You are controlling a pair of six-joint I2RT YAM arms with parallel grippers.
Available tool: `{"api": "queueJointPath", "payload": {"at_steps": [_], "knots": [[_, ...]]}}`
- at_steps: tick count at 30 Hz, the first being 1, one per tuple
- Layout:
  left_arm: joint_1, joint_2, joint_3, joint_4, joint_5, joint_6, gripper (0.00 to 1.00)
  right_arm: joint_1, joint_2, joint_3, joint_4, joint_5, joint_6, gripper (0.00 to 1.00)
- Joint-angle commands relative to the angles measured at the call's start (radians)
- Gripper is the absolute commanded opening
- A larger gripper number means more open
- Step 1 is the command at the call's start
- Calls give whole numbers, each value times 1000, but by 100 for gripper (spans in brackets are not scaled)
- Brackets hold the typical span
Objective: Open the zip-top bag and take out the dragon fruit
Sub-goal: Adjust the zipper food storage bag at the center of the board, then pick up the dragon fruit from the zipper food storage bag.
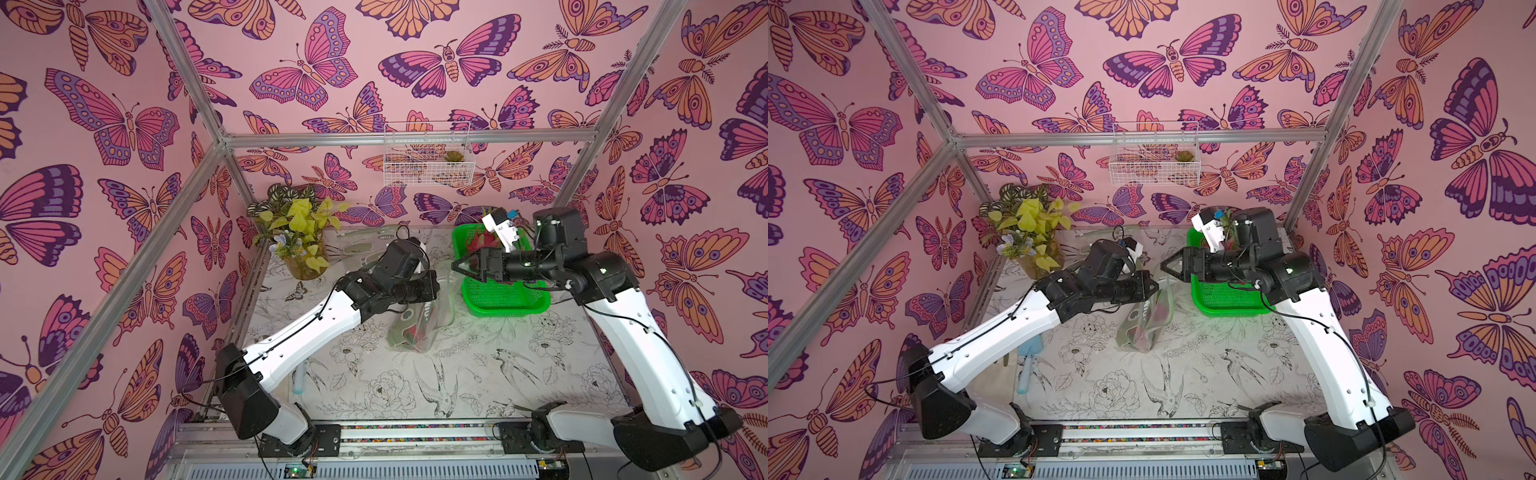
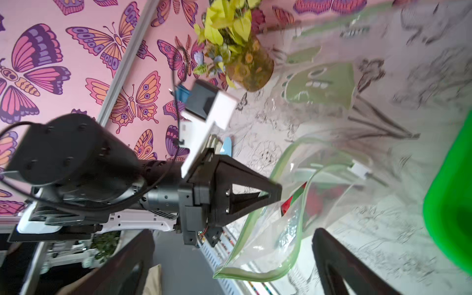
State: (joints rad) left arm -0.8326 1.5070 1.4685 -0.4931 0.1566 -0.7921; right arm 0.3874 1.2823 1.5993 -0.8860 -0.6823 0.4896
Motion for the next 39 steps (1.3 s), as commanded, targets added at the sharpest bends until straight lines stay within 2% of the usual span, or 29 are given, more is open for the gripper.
{"api": "queueJointPath", "payload": {"at_steps": [1, 8, 11, 13, 17, 25, 30, 39], "knots": [[-3, -20, -16, 52, -17, -9, 0, 27, -6, -16, 41, -40, 163, 99], [-3, -107, -71, 51, -68, -7, 0, 80, 0, -39, 87, 25, 228, 97], [-3, -143, -85, 49, -84, 3, 0, 80, -3, -54, 108, 32, 250, 63], [-4, -170, -93, 43, -116, 11, 0, 85, 4, -44, 82, 85, 241, 53], [-1, -224, -87, 3, -198, 46, 0, 116, 49, -4, 74, 103, 228, 51], [2, -284, -52, -50, -260, 75, 0, 218, 218, 170, 53, 101, 200, 44], [3, -279, -53, -55, -259, 72, 0, 222, 281, 149, 68, 116, 188, 39], [7, -283, -86, -35, -236, 56, 0, 237, 353, 132, -41, 299, 92, 40]]}}
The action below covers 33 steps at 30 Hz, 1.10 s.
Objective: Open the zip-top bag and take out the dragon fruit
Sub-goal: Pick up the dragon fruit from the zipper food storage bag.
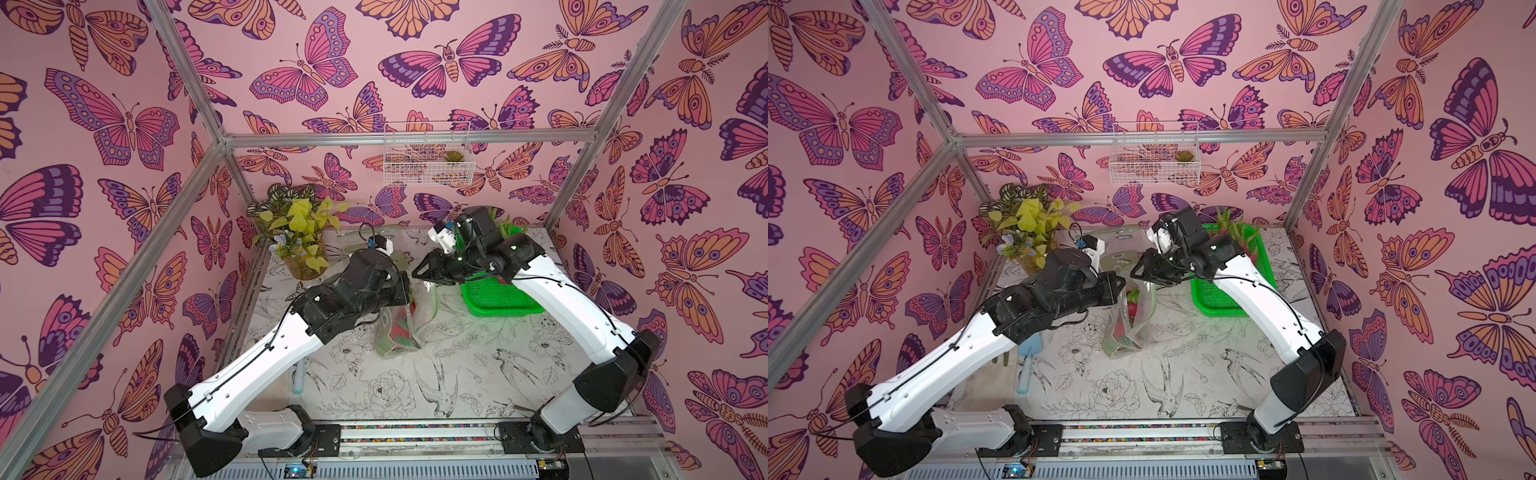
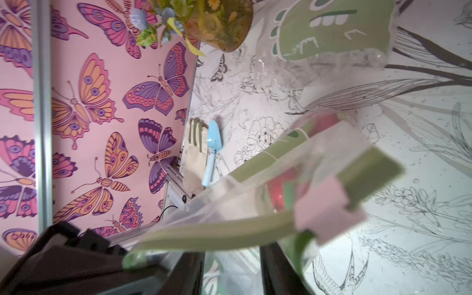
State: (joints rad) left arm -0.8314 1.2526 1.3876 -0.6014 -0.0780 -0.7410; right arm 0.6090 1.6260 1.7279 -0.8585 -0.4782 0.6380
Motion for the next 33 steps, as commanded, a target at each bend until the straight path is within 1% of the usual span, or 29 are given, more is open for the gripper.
{"api": "queueJointPath", "payload": {"at_steps": [1, 3, 5, 7, 11, 14, 16, 18, 21, 22, 25, 29, 33], "knots": [[6, -27, -8, 80, 5, 5, 0, 25, 15, 7, -78, 111, -66, 41], [7, -25, -21, 86, 12, 0, 0, 53, 29, 30, -105, 152, -84, 43], [8, -26, -35, 95, 16, -4, 0, 83, 44, 49, -142, 223, -107, 46], [9, -31, -45, 100, 19, -4, 0, 94, 60, 55, -172, 266, -121, 47], [14, -43, -65, 109, 14, -6, 0, 100, 76, 57, -233, 372, -134, 48], [14, -47, -97, 137, 18, -10, 0, 108, 90, 83, -306, 496, -143, 48], [15, -39, -126, 166, 31, -16, 0, 109, 94, 81, -327, 534, -143, 48], [18, -33, -158, 193, 44, -28, 0, 109, 92, 65, -310, 519, -141, 47], [30, -31, -205, 232, 63, -44, 0, 108, 89, 28, -230, 428, -127, 46], [34, -32, -217, 241, 68, -44, 0, 108, 88, 12, -188, 380, -125, 46], [46, -43, -239, 248, 62, -50, 0, 106, 90, -28, -75, 298, -103, 49], [62, -70, -255, 251, 64, -54, 0, 105, 106, -56, 23, 255, -79, 49], [74, -106, -262, 251, 71, -54, 0, 104, 108, -81, 85, 288, -47, 47]]}}
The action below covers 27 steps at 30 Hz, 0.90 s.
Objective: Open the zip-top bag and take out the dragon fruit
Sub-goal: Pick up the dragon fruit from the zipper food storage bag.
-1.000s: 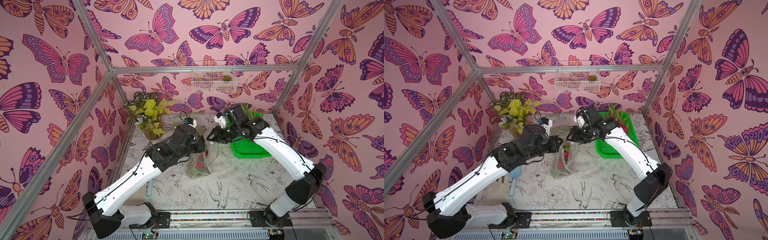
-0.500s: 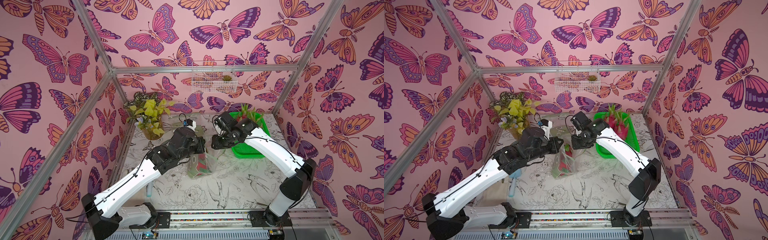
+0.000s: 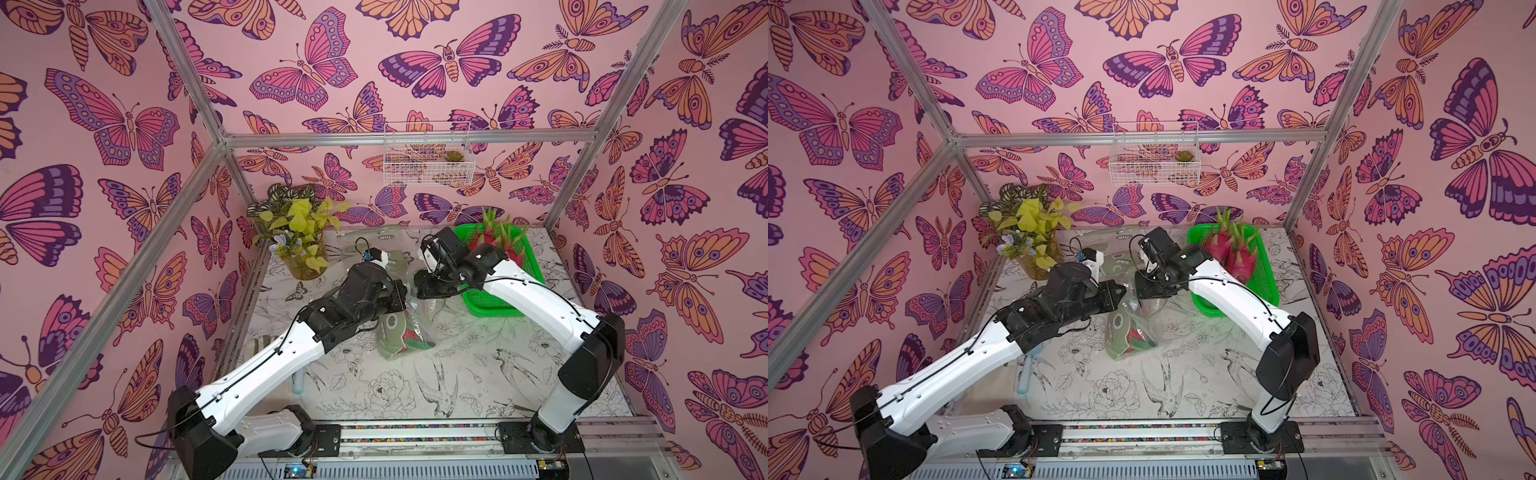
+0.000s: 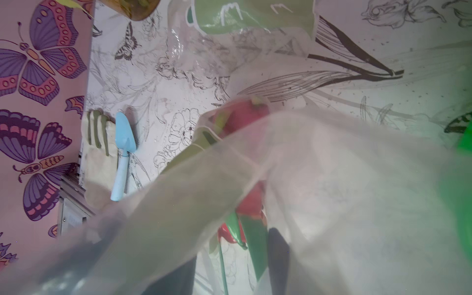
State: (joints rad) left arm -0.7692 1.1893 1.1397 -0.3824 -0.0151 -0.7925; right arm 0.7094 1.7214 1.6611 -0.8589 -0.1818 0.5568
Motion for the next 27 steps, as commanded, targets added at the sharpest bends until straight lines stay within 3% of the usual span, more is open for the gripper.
{"api": "queueJointPath", "payload": {"at_steps": [1, 6, 15, 27], "knots": [[13, -50, -11, 30, 10, 2, 0, 4, 13, -24, 101, 3, 45, 46], [15, -69, 20, 1, 15, 16, 0, -2, 31, -52, 149, -10, 83, 40], [21, -91, 35, -27, 9, 21, 0, 1, 31, -92, 273, -79, 118, 40], [58, -111, 41, -46, 14, 23, 0, 29, 46, -43, 279, -99, 101, 39]]}}
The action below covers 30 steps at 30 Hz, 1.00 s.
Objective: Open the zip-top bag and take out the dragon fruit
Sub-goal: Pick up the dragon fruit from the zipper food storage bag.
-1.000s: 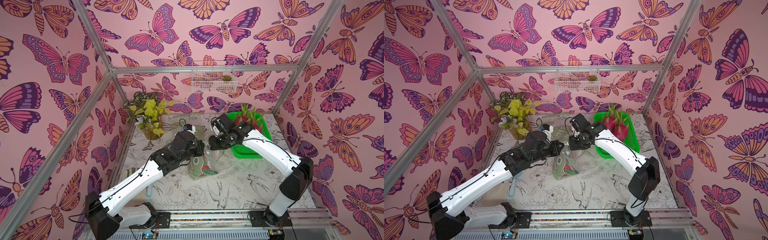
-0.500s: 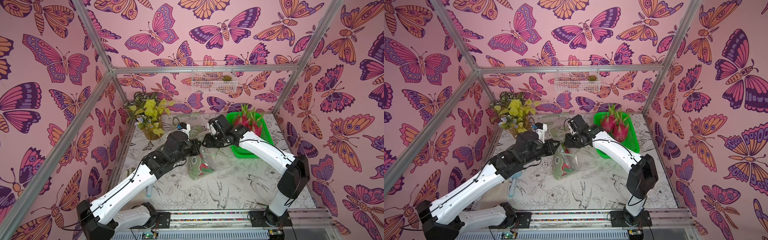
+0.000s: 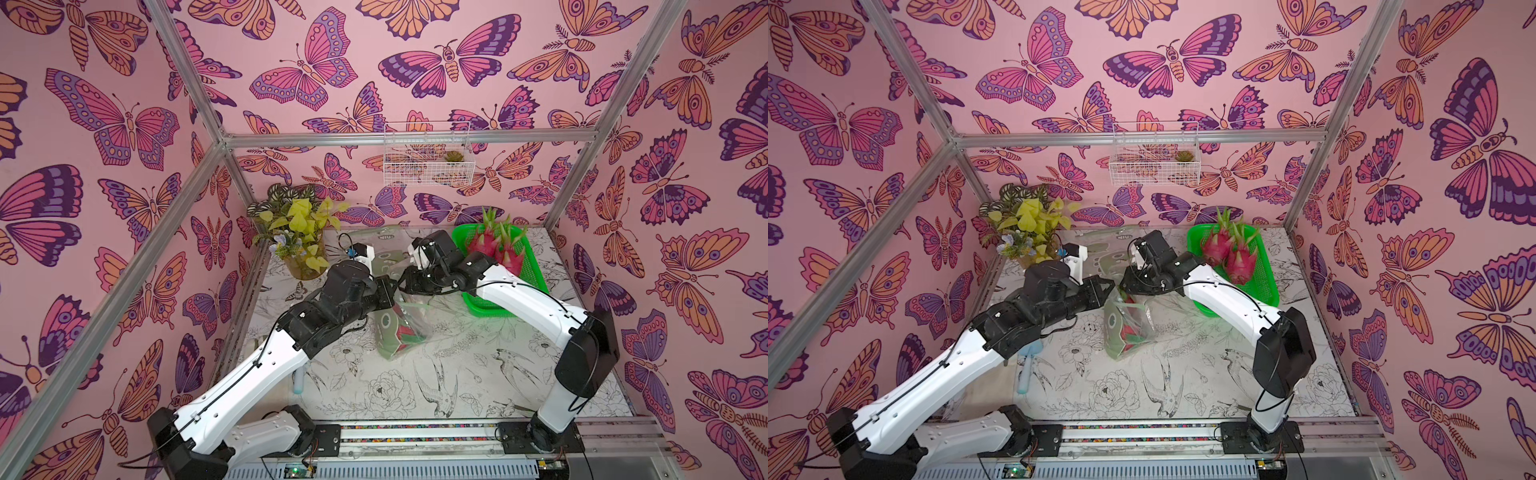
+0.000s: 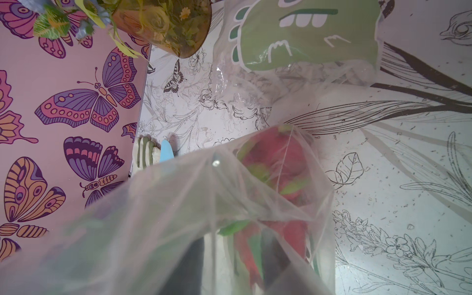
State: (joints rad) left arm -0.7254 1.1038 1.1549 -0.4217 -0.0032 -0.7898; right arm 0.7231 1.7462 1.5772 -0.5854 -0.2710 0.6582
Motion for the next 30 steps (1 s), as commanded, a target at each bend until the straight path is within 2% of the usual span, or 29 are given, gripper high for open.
{"api": "queueJointPath", "payload": {"at_steps": [1, 9, 16, 30], "knots": [[16, -27, 25, -7, 3, 21, 0, 17, 22, 43, 7, -10, 0, 39], [36, -36, 16, -15, 9, 23, 0, 28, 0, 61, 13, -39, 7, 33], [43, -41, 17, -13, 16, 24, 0, 50, 24, 92, 0, -40, 2, 34], [44, -45, 19, -14, 26, 26, 0, 56, 124, 155, -106, 136, -65, 36]]}}
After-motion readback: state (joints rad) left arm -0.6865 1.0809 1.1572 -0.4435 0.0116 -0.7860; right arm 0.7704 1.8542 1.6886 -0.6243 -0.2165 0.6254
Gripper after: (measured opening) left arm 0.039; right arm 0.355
